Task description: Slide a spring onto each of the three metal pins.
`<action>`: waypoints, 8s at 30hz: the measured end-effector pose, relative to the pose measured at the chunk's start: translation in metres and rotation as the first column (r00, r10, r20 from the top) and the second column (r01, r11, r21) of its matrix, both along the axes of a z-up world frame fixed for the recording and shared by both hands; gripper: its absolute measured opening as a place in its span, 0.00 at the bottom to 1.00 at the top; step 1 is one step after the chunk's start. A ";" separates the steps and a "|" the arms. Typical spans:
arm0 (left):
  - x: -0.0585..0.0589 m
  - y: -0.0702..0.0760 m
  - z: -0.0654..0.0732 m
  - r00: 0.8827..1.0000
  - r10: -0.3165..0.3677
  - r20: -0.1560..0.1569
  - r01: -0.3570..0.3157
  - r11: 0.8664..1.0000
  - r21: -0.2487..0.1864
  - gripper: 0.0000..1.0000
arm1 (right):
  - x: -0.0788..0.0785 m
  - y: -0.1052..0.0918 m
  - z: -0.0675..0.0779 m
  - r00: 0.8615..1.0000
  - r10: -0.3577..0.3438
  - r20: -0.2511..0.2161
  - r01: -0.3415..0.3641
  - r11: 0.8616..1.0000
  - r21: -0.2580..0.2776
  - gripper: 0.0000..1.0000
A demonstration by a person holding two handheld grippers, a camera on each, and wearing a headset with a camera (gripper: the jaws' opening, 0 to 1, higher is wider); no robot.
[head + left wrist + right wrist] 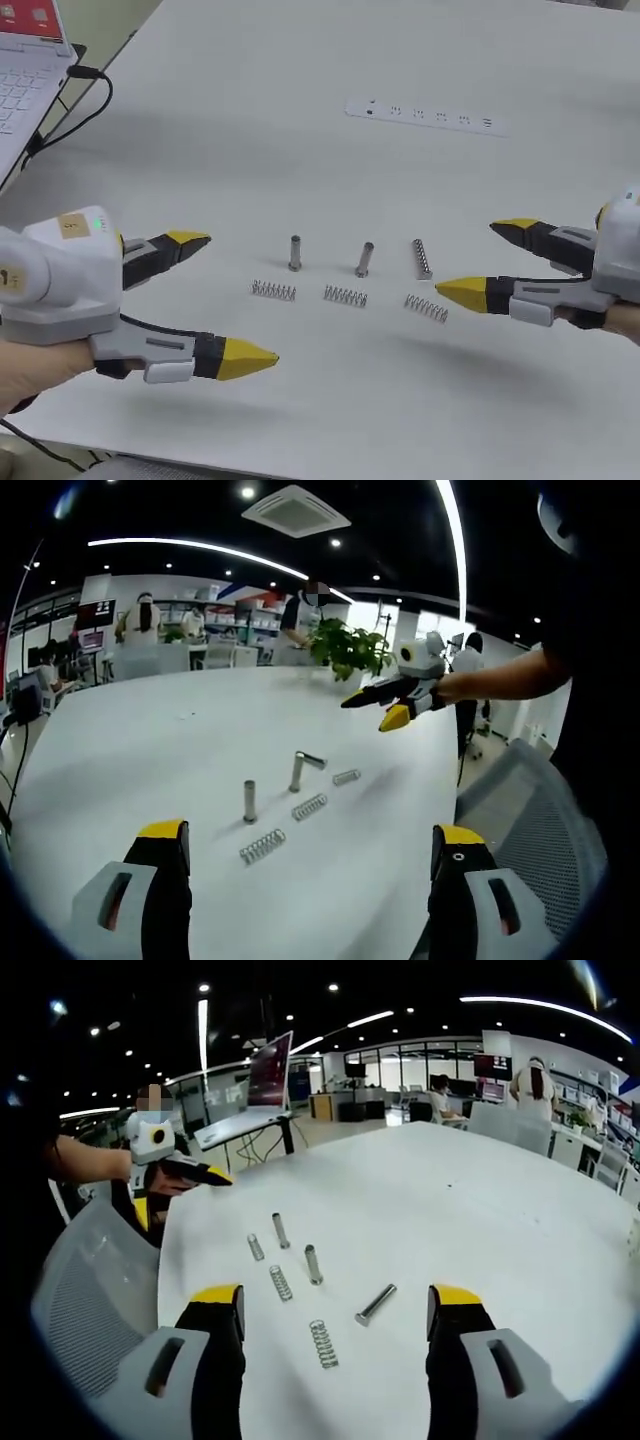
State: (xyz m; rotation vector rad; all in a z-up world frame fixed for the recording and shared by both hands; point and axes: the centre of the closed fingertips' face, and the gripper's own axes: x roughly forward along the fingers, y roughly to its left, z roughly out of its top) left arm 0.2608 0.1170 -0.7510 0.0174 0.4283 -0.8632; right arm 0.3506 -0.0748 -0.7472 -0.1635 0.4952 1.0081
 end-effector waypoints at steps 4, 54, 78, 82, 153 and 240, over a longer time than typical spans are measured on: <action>0.001 0.000 0.000 1.000 0.001 -0.001 -0.001 1.000 -0.001 0.98 | 0.008 0.001 -0.002 1.000 -0.013 -0.013 0.013 1.000 -0.009 0.70; 0.002 0.005 -0.005 1.000 0.023 -0.014 -0.023 1.000 -0.008 0.97 | 0.067 0.022 -0.091 0.880 -0.302 -0.367 0.187 0.930 -0.316 0.12; 0.000 0.007 -0.006 0.999 0.035 -0.022 -0.035 0.999 -0.018 0.96 | 0.057 0.025 -0.101 0.850 -0.368 -0.377 0.201 0.888 -0.415 0.06; -0.001 0.007 -0.006 0.999 0.031 -0.023 -0.032 0.999 -0.016 0.96 | 0.062 0.023 -0.104 0.852 -0.367 -0.375 0.199 0.887 -0.417 0.06; -0.003 -0.006 -0.004 1.000 0.007 -0.014 -0.007 1.000 -0.012 0.96 | 0.040 0.008 -0.066 0.938 -0.276 -0.212 0.222 0.943 -0.246 0.05; 0.005 -0.010 0.003 1.000 -0.005 0.006 0.006 0.999 -0.039 0.97 | -0.024 -0.001 -0.062 0.995 -0.034 -0.093 0.005 0.956 -0.293 0.15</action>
